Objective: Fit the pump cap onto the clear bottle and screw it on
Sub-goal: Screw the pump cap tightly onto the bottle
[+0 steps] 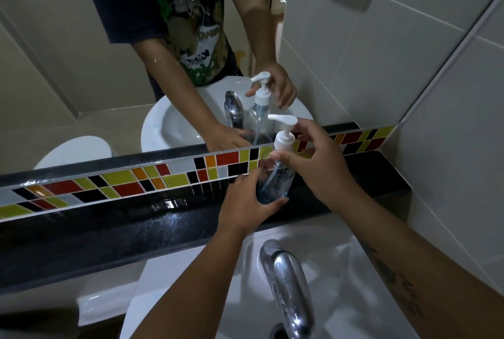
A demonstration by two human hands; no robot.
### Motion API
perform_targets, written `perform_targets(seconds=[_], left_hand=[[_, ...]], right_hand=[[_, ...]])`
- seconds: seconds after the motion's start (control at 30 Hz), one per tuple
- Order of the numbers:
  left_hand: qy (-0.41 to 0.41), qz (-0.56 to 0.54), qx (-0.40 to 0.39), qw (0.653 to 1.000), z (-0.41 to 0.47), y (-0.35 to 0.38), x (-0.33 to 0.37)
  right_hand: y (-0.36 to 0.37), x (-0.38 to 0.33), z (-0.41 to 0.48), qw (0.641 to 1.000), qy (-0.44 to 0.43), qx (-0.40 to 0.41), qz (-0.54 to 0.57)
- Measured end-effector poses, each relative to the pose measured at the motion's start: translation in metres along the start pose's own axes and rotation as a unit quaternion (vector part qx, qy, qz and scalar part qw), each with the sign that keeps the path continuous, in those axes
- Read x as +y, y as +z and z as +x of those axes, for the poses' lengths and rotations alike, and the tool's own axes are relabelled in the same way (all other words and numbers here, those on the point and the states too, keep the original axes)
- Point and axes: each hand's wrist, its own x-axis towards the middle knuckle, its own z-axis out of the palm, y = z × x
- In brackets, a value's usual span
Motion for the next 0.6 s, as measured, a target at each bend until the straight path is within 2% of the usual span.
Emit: perform_targets(seconds=[0.13, 0.43, 0.6], left_hand=[[0.003, -0.001, 0.003, 1.000, 0.001, 0.001, -0.003], [0.000, 0.005, 0.003, 1.000, 0.001, 0.004, -0.006], [0.007, 0.004, 0.006, 1.000, 0.003, 0.004, -0.007]], right_hand=[[-0.002, 0.001, -0.001, 0.998, 0.029, -0.053, 0.024], [0.014, 0.000, 0.002, 0.998, 0.027, 0.056, 0.025], [-0.001, 0.002, -0.001, 0.997, 0.030, -0.048, 0.044]])
